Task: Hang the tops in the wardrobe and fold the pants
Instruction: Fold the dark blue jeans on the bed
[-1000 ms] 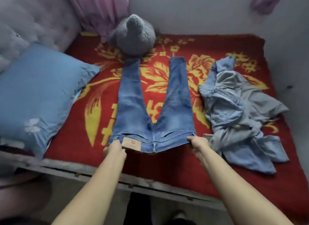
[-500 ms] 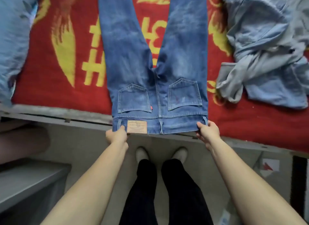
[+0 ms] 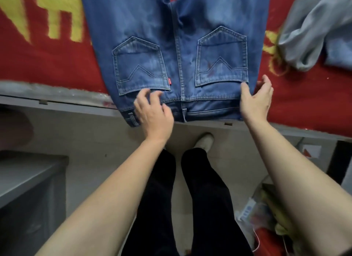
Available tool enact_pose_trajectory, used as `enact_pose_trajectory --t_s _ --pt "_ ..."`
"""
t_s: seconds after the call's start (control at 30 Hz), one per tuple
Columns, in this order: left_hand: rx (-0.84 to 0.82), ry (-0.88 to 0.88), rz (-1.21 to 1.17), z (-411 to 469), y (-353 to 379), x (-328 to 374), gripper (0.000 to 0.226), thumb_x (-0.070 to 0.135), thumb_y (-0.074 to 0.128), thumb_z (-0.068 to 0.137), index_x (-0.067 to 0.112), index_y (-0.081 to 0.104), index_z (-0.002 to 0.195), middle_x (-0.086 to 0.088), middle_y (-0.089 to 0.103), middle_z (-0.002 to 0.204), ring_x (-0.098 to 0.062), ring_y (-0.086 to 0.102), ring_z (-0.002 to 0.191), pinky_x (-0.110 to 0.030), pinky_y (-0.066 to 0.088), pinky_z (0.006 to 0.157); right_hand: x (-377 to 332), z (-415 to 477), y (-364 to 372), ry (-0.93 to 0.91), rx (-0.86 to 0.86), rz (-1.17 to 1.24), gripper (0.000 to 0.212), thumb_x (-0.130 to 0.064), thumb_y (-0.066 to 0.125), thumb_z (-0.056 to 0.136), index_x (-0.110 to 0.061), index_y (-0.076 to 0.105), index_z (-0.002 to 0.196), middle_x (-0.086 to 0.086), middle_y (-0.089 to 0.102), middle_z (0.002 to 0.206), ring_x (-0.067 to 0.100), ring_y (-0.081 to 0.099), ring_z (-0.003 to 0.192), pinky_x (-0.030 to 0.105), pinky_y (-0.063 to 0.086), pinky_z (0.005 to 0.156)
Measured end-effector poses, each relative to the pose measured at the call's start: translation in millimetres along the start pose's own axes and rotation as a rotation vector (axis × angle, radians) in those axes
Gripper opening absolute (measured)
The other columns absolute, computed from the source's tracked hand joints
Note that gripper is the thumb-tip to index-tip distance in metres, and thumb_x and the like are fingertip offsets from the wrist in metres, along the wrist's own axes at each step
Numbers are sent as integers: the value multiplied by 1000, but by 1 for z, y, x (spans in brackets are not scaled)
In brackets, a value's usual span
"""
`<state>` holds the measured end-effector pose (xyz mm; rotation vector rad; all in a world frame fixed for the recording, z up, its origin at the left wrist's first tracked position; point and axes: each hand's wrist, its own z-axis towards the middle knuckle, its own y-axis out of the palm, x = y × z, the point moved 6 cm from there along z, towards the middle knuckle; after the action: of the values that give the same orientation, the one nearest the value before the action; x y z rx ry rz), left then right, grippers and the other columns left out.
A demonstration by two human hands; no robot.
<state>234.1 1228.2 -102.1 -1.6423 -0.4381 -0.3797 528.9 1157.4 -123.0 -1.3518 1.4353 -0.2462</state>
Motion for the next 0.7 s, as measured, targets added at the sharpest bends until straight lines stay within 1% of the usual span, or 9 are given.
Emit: enact_pose_trajectory --t_s 0.07,0.13,0.23,0.3,0.37,0.43,0.53,0.6,0.7 --pt "-116 206 -55 -2 22 41 31 10 59 78 10 64 109 -16 54 124 -34 48 112 -48 42 94 -13 24 -3 -53 15 27 66 -37 61 92 -7 39 146 13 50 136 23 50 124 23 31 106" --pt "-296 318 23 -7 52 72 40 18 55 87 12 59 126 -15 47 142 -35 40 131 -51 35 104 -25 52 -5 -105 35 39 64 -40 58 92 -8 42 144 12 52 132 21 56 117 24 38 104" --pt "-600 262 249 -16 94 86 59 48 41 96 24 32 149 -8 9 163 -30 -1 150 -55 1 118 -42 93 -6 -185 19 -22 61 -42 54 93 -10 43 144 10 54 130 15 58 107 23 37 102" --pt "-653 234 372 -15 106 93 69 59 39 92 23 28 150 -11 0 164 -33 -10 149 -59 -6 116 -52 117 -2 -209 -32 -85 59 -46 52 95 -12 45 142 6 58 130 15 56 112 22 34 103" --pt "-668 176 467 -11 110 105 73 63 42 89 17 36 146 -17 6 162 -37 -5 148 -64 -2 114 -58 137 4 -190 -108 -72 55 -49 53 95 -15 51 138 -1 62 121 14 56 116 23 36 105" --pt "-558 141 470 -6 107 126 63 58 52 85 11 53 127 -22 29 151 -39 18 142 -63 13 110 -58 152 11 -131 -205 106 48 -44 58 92 -15 57 130 -6 65 108 9 60 103 28 45 104" --pt "-281 269 302 -6 110 170 42 51 63 79 13 58 98 -13 55 111 -34 49 104 -46 37 83 -50 169 17 -40 -319 357 29 -26 65 90 -14 63 117 1 73 104 11 67 95 36 54 97" --pt "-349 239 207 -14 131 188 48 59 55 84 14 57 100 -8 56 106 -30 50 100 -43 39 79 -48 174 19 2 -377 428 12 -15 64 94 -16 66 106 0 74 95 12 68 89 39 55 95" --pt "-499 146 242 -16 162 198 46 54 52 90 13 54 111 -6 53 115 -27 48 110 -42 40 87 -43 181 20 61 -420 520 15 -9 59 97 -10 69 107 9 75 102 18 68 89 43 56 93"
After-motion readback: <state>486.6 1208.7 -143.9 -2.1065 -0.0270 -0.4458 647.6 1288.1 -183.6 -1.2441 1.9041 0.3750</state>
